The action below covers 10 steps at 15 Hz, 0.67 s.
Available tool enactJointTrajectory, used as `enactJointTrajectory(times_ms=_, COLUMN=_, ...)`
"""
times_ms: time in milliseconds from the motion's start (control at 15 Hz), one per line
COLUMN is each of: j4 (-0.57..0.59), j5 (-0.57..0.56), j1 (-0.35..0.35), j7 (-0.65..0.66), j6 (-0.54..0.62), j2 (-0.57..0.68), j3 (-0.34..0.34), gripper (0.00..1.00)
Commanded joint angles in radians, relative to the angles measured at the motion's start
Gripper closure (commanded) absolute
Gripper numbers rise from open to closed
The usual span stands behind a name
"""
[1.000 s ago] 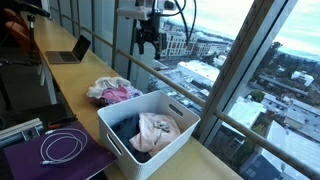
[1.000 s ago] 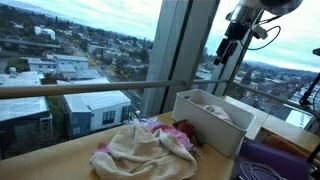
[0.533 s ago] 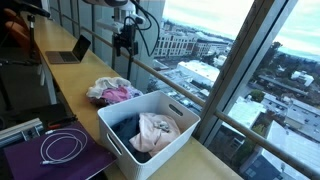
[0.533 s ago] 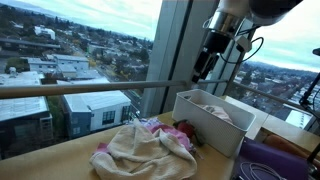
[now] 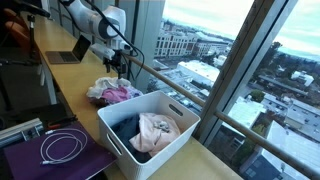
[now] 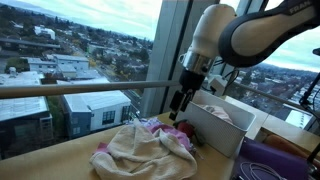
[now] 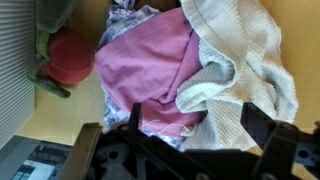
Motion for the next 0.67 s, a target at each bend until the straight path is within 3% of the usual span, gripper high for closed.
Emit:
enactJointTrajectory(times_ms=0, j4=0.055, j5=-0.003, j1=0.021, j7=0.011, j6=0.045, j2=0.12, j3=-0.011, gripper=0.0)
enactJointTrajectory(times_ms=600, j4=0.192, j5=0.008, j1=0.036, j7=-0.014, j6=0.093, j2=0.425, j3=-0.024, gripper=0.0)
